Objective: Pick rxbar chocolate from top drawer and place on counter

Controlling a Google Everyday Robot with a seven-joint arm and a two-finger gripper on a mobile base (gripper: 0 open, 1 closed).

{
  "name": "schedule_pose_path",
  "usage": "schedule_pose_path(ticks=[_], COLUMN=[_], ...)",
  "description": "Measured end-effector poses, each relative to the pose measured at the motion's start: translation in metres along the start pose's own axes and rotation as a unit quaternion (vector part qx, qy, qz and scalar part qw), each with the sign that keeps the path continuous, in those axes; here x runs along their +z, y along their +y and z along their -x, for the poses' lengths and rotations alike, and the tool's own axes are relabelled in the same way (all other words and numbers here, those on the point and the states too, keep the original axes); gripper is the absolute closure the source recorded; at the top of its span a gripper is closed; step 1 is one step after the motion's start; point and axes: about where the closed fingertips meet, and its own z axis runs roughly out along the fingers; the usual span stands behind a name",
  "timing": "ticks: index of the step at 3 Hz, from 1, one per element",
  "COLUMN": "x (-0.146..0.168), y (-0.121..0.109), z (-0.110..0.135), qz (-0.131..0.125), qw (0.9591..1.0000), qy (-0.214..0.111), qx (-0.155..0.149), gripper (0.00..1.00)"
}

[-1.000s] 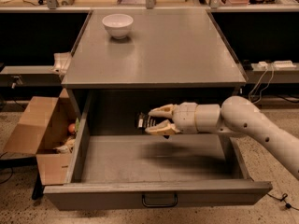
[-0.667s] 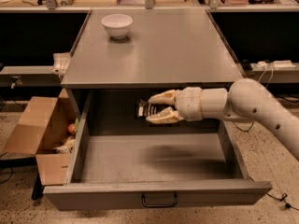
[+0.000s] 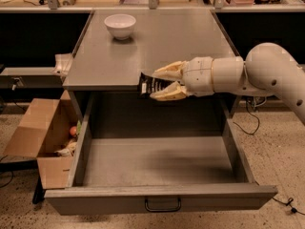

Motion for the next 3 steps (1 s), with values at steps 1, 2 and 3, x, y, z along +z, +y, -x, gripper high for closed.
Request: schedule_pose_path(ticks=[1, 2, 3], x=[0.000, -0.004, -0.015], y=[0.000, -0.015, -0.061], z=[0.000, 0.004, 0.016], qz=[0.000, -0.004, -0.025], qw=[1.0000, 1.0000, 0.9995], qy=[0.000, 0.003, 0.011], qx=[0.000, -0.005, -0.017], gripper=[1.00, 1.00, 1.00])
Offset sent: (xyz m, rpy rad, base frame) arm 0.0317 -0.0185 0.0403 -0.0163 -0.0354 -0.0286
